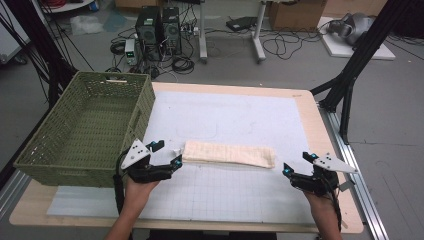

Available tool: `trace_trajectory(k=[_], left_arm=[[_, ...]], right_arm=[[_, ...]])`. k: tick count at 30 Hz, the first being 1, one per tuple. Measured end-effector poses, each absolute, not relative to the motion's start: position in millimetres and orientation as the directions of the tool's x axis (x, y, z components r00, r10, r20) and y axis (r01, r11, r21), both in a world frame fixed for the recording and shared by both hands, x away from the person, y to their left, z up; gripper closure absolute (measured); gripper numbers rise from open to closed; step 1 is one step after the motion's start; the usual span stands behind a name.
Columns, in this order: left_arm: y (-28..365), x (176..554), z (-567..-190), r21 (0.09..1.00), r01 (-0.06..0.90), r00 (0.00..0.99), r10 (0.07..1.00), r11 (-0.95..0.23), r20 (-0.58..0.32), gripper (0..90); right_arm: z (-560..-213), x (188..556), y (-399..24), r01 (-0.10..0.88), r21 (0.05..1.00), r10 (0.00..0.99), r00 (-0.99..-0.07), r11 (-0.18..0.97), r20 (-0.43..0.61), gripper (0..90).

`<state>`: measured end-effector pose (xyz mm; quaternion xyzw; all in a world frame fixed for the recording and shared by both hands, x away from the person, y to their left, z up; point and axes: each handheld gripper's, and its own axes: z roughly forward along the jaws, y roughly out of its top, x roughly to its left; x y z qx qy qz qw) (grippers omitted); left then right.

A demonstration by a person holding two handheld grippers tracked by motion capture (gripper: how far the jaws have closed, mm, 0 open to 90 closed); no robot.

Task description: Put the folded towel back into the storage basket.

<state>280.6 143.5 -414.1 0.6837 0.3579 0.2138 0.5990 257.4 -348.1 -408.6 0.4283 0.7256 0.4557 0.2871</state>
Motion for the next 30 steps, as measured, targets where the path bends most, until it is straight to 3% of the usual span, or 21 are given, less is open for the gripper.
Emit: trace_trajectory(k=[30], left_arm=[[137.1, 288.7, -415.8, 0.97, 0.24, 0.667, 0.734, -0.047, -0.129, 17.1]], right_arm=[[-409.0, 251.6, -347.9, 0.365, 0.902, 0.881, -0.472, 0.229, -0.032, 18.0]])
